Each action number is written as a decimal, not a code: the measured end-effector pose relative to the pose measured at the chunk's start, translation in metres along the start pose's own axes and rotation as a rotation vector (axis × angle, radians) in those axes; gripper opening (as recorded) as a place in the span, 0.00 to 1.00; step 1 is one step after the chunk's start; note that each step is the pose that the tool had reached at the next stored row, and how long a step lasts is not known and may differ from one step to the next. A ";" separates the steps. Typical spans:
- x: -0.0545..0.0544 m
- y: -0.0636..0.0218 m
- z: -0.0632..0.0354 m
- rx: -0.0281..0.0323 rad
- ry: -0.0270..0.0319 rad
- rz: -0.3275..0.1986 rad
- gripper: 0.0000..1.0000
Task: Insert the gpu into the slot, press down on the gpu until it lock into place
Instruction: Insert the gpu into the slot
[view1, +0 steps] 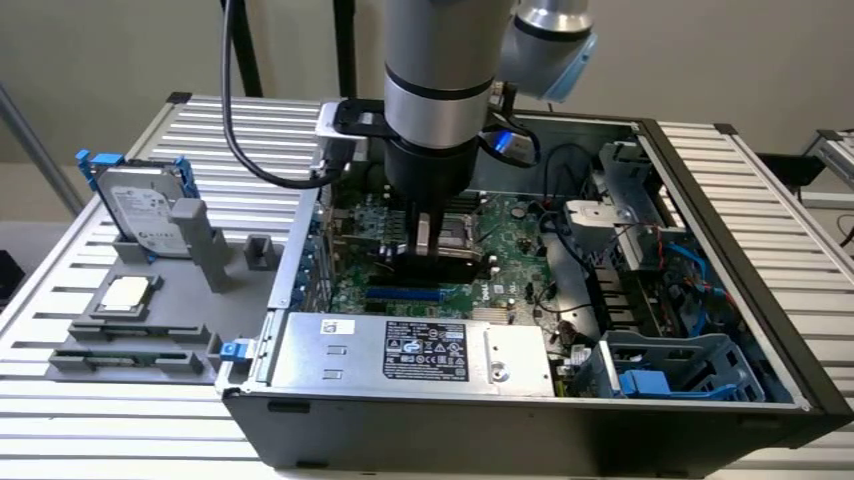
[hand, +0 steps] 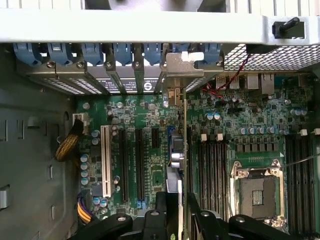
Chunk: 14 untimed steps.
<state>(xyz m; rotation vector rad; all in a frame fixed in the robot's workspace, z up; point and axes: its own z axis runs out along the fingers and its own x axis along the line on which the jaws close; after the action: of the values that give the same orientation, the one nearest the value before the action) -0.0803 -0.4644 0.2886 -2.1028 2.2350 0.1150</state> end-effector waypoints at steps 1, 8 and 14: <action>0.000 0.0003 0.0018 -0.0001 -0.0011 0.000 0.26; 0.002 0.0021 0.0115 -0.0009 -0.0111 -0.001 0.26; 0.003 0.0029 0.0164 -0.0041 -0.0137 -0.005 0.26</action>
<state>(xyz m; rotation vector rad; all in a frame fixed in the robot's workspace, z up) -0.0833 -0.4651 0.2720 -2.1034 2.2233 0.1334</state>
